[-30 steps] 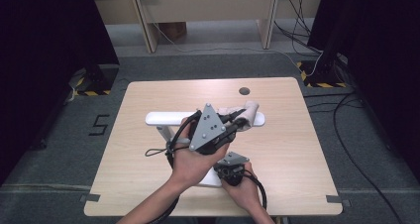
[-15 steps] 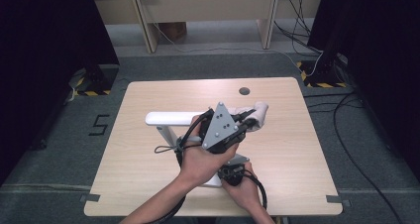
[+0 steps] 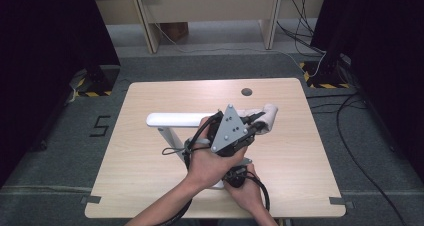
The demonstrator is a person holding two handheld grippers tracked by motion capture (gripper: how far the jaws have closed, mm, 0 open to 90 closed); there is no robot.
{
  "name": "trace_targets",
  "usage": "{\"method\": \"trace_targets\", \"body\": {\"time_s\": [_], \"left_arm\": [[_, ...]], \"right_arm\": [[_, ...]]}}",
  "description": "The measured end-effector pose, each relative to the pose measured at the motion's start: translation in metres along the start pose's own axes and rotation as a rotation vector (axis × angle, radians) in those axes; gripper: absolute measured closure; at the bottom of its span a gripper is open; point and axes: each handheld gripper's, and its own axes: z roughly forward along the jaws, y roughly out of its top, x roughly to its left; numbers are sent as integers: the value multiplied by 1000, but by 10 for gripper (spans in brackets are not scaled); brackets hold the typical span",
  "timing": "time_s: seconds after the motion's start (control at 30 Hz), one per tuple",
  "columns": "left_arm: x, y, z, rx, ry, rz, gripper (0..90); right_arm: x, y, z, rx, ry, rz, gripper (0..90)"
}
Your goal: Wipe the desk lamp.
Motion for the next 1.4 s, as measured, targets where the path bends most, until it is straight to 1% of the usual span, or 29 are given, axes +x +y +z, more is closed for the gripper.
{"method": "trace_targets", "body": {"time_s": [0.17, 0.3, 0.4, 0.6, 0.77, 0.93, 1.1, 1.17, 1.3, 1.4], "left_arm": [[-1, 1, -5, -13, 0, 2, 814], [-3, 0, -10, -26, -1, -5, 814], [-5, 1, -18, -39, -3, -2, 817], [0, 5, -34, -64, 18, -9, 820], [-1, 2, -45, -82, 23, -17, 822], [-1, -3, -56, -93, 27, -37, 824], [-10, -12, -62, -75, 4, -31, 825], [-12, -17, -64, -64, 0, -39, 826], [-14, -26, -61, -43, -2, -60, 827], [-17, -32, -57, -27, -11, -69, 828]], "right_arm": [[0, 0, 0, 1, -3, -3, 887], [1, 0, 0, 3, -3, -1, 887], [1, 0, -1, 5, -4, 0, 887], [2, 0, -1, 5, -6, -2, 887], [2, 0, -1, 4, -6, -3, 886], [2, 0, -1, 4, -6, -2, 886], [2, 0, -1, 4, -5, -1, 887], [2, 0, -1, 3, -5, -2, 887], [2, 0, -1, 4, -4, -1, 887], [2, 0, -1, 5, -4, 0, 887]]}}
